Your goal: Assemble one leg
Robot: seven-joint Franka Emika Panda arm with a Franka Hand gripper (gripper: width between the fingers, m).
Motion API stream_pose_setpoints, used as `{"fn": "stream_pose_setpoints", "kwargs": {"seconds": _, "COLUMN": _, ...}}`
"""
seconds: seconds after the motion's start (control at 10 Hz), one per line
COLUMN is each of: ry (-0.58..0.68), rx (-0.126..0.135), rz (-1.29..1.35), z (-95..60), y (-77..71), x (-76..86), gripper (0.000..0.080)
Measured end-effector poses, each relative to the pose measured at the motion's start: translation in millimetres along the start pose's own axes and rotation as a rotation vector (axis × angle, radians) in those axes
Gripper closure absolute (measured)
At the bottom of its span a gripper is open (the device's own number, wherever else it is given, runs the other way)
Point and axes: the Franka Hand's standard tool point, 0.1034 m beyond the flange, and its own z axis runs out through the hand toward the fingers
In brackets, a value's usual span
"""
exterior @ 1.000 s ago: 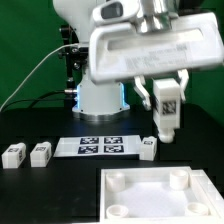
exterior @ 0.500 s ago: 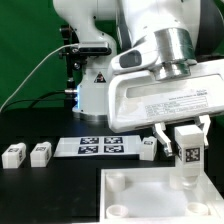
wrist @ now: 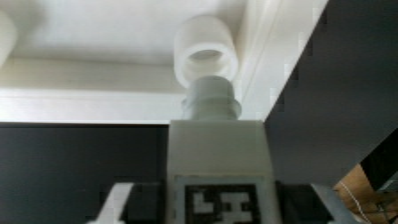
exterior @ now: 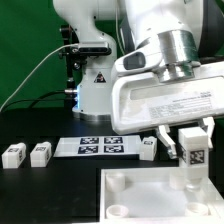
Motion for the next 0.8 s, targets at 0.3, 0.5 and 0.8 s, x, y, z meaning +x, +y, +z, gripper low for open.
{"fn": "stream_pose_setpoints", "kwargs": {"seconds": 0.3, "ry": 0.002, "rx": -0.015, "rz": -0.008, "z": 21.2, "y": 6.0, "x": -7.0, "gripper": 0.0509}}
{"fn": "stream_pose_setpoints", "kwargs": {"seconds": 0.5, "ry": 0.037, "rx": -0.025, "rz": -0.006, "z": 24.9, "y": 9.6, "x": -6.3, "gripper": 0.0509}}
{"fn": "stream_pose_setpoints", "kwargs": {"seconds": 0.8, "ry": 0.057, "rx": -0.023, "rz": -0.016, "z": 26.8, "y": 1.9, "x": -6.2, "gripper": 0.0509}}
